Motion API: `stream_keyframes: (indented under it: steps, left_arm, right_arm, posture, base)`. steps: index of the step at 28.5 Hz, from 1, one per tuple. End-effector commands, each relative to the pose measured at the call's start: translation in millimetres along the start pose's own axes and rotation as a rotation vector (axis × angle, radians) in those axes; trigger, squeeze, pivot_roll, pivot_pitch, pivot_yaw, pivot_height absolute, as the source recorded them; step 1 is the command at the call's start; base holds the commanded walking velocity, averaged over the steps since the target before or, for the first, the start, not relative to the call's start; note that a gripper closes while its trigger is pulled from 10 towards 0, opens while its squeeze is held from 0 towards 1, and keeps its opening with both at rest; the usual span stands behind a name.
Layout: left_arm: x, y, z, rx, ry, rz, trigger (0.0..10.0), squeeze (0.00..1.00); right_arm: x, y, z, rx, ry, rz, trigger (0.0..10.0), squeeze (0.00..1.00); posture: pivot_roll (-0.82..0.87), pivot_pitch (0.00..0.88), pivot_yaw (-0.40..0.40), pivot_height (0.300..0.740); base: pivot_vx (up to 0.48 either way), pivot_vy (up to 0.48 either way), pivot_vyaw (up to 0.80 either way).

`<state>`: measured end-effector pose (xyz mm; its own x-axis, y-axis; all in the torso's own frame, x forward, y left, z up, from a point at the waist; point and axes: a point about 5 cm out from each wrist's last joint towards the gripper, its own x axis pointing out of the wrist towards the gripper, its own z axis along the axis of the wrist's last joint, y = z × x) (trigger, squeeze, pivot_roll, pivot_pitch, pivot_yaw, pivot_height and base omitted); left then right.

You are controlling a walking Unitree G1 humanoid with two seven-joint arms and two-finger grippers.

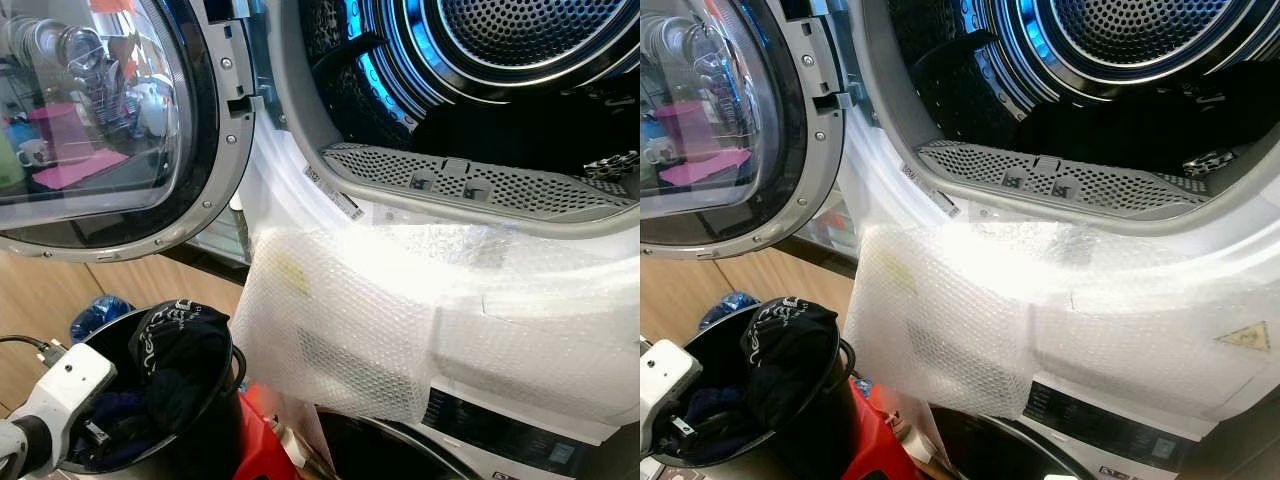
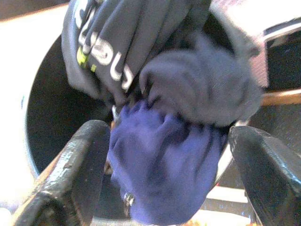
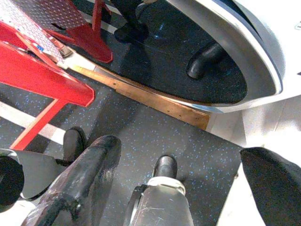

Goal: Clothes washing

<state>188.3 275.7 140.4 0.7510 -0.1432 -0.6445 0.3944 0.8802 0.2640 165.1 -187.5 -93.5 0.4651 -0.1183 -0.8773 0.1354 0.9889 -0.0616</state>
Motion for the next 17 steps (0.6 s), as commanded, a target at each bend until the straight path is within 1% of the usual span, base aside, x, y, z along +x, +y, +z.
stream_keyframes:
  steps: [1, 2, 6, 7, 8, 9, 11, 13, 15, 17]
  left_arm:
    - [1.3, 8.0, -8, -0.017, 0.056, 0.066, 10.0, 1.00]
    - [4.9, 7.0, -7, -0.030, 0.055, 0.069, 10.0, 1.00]
    - [11.5, 3.6, -4, -0.027, 0.048, 0.068, 10.0, 1.00]
    - [13.4, 2.0, -3, -0.028, 0.045, 0.071, 10.0, 0.98]
    - [13.4, 2.0, -3, -0.028, 0.045, 0.071, 10.0, 0.98]
    - [14.1, 2.4, -4, -0.030, 0.048, 0.085, 10.0, 0.00]
    - [15.9, 3.4, -10, -0.050, 0.069, 0.117, 10.0, 0.00]
    - [18.2, 2.2, -13, -0.050, 0.085, 0.119, 10.0, 0.00]
    - [21.5, -0.2, -13, -0.071, 0.090, 0.105, 10.0, 0.00]
    - [22.4, -0.4, -13, -0.075, 0.092, 0.108, 10.0, 0.00]
  right_arm:
    - [-0.1, 2.7, -2, -0.008, 0.013, 0.006, 10.0, 0.00]
    - [0.0, 2.9, -1, -0.011, 0.010, 0.007, 10.0, 0.00]
    - [0.2, 3.9, 1, -0.012, 0.006, 0.008, 10.0, 0.00]
    - [0.3, 4.5, 2, -0.014, 0.003, 0.009, 10.0, 0.00]
    - [0.3, 4.5, 2, -0.014, 0.003, 0.009, 10.0, 0.00]
    - [0.3, 4.4, 2, -0.014, 0.002, 0.010, 10.0, 0.00]
    - [0.1, 3.9, 0, -0.018, 0.008, 0.009, 10.0, 0.00]
    - [-0.2, 3.5, -3, -0.026, 0.014, 0.007, 10.0, 0.00]
    - [-0.3, 3.4, -5, -0.036, 0.020, 0.007, 10.0, 0.00]
    - [-0.3, 3.7, -4, -0.026, 0.017, 0.007, 10.0, 0.00]
  posture:
    - [0.15, 0.000, 0.098, 0.740]
    - [0.15, 0.000, 0.099, 0.740]
    - [0.14, 0.000, 0.103, 0.740]
    - [0.14, 0.000, 0.103, 0.740]
    - [0.14, 0.000, 0.103, 0.740]
    - [0.14, 0.001, 0.102, 0.740]
    - [0.13, 0.003, 0.105, 0.740]
    - [0.13, 0.000, 0.104, 0.740]
    - [0.13, 0.000, 0.108, 0.740]
    - [0.13, 0.000, 0.107, 0.740]
  base:
    - [0.000, 0.000, 0.00]
    - [0.000, 0.000, 0.00]
    - [0.000, 0.000, 0.00]
    - [0.000, 0.000, 0.00]
    - [0.000, 0.000, 0.00]
    - [0.000, 0.000, 0.00]
    - [0.000, 0.000, 0.00]
    - [0.000, 0.000, 0.00]
    - [0.000, 0.000, 0.00]
    - [0.000, 0.000, 0.00]
